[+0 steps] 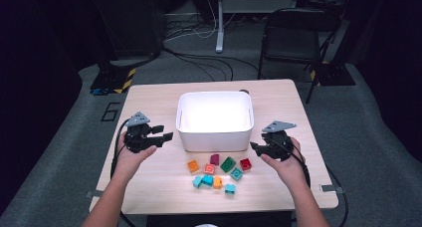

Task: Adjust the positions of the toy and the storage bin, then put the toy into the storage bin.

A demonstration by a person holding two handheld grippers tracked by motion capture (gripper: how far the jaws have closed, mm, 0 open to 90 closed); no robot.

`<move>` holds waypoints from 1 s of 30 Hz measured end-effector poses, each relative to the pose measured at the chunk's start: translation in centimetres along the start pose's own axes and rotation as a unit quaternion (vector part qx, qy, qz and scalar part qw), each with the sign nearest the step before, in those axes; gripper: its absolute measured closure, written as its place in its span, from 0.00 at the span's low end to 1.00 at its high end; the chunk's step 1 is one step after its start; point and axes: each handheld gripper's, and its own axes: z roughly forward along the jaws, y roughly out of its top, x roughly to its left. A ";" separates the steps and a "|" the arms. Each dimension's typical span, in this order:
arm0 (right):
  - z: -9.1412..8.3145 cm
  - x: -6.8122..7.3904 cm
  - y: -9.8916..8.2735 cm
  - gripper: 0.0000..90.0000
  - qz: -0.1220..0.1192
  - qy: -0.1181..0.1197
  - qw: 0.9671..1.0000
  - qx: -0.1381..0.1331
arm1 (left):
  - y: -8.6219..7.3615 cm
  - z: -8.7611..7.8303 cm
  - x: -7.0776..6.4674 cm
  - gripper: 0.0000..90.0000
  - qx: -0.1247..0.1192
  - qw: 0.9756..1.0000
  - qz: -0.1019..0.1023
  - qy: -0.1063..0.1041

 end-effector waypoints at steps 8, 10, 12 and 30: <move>-1.0 -0.3 -1.6 0.49 0.017 -0.013 1.000 -0.007 | -2.5 1.0 -0.8 0.48 0.012 1.000 0.000 -0.012; -1.2 -0.5 -1.8 0.49 0.016 -0.015 1.000 -0.012 | -3.1 1.3 -0.9 0.50 0.012 1.000 0.001 -0.016; -1.4 -0.6 -1.9 0.48 0.017 -0.020 0.999 -0.023 | -3.7 1.6 -1.0 0.54 0.009 1.000 0.012 -0.024; -0.3 0.2 -2.3 0.47 -0.003 -0.019 1.000 -0.025 | -6.7 5.8 -2.5 0.55 0.060 0.993 0.055 -0.084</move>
